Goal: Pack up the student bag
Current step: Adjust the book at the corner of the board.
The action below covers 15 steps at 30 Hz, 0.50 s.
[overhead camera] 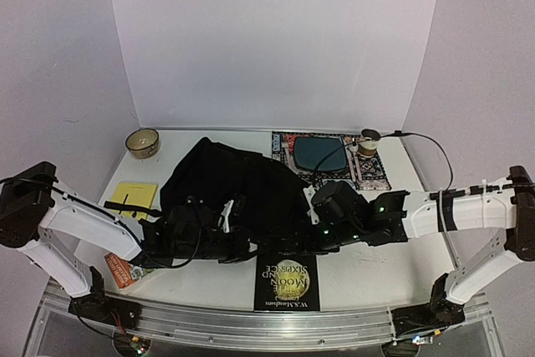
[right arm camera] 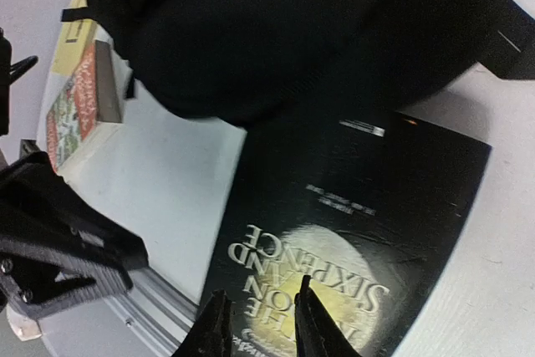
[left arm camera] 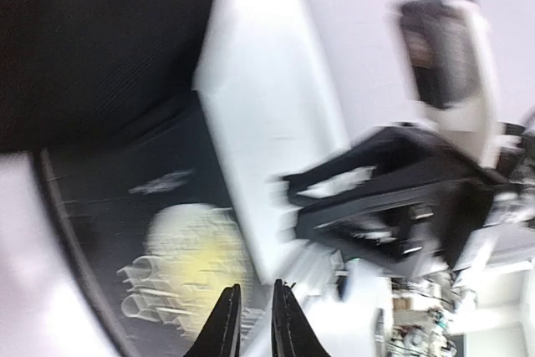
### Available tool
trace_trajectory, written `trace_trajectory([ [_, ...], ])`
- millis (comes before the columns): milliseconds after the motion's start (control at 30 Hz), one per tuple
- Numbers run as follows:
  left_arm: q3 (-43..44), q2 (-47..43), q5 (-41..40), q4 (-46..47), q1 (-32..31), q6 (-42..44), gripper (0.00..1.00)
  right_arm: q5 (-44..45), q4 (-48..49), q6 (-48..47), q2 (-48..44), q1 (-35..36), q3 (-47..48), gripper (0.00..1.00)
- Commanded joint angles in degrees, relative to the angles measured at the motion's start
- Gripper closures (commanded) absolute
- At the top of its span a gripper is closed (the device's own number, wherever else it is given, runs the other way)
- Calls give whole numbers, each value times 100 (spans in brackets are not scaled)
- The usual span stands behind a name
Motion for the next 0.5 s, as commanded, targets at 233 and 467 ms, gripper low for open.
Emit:
trace_trajectory([
  [233, -274, -112, -65, 1166, -23, -661, 67, 414, -209, -142, -252, 22, 211, 60],
  [467, -359, 219, -124, 617, 19, -871, 39, 439, -1033, -92, -230, -343, -75, 42],
])
